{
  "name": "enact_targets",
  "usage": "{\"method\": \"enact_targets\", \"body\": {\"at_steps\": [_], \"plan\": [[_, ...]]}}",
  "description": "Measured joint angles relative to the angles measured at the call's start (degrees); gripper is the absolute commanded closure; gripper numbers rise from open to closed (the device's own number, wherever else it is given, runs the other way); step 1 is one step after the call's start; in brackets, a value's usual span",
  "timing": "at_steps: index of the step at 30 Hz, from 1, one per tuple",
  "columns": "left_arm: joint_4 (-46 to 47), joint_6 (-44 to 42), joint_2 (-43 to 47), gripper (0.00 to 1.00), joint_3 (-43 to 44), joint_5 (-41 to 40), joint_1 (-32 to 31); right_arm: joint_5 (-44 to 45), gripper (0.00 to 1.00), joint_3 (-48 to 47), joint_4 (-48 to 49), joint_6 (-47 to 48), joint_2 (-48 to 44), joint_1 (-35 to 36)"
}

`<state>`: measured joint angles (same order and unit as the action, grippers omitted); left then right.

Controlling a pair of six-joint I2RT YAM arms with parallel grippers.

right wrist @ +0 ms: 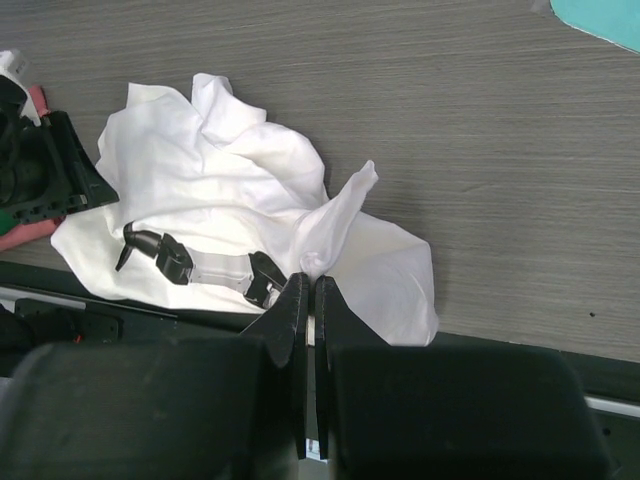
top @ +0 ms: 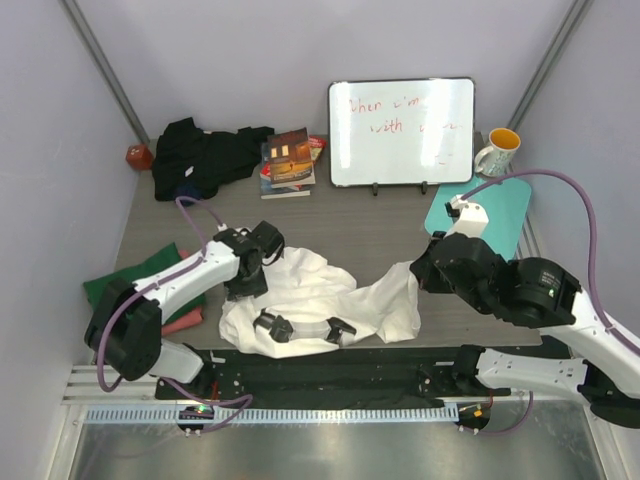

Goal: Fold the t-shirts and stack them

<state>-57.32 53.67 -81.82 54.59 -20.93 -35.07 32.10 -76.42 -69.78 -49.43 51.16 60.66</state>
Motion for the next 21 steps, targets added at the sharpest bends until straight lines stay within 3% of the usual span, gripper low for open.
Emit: {"method": "enact_targets", "body": {"at_steps": [1, 2, 10, 21], "plan": [[0.24, -0.04, 0.02, 0.92, -0.83, 0.17, 0.13, 0.04, 0.99, 0.0, 0.02, 0.02, -0.22, 0.0], [0.44, 0.28, 0.15, 0.99, -1.64, 0.28, 0.22, 0.15, 0.99, 0.0, 0.04, 0.04, -0.35, 0.0], [-0.87, 1.88, 9.11, 1.0, -7.02, -0.57, 0.37, 1.07, 0.99, 0.04, 0.57, 0.44, -0.35, 0.0], [-13.92, 1.01, 23.26, 1.0, 22.69, -21.62, 0.7, 10.36, 0.99, -1.33, 0.92, -0.44, -5.55, 0.0]]}}
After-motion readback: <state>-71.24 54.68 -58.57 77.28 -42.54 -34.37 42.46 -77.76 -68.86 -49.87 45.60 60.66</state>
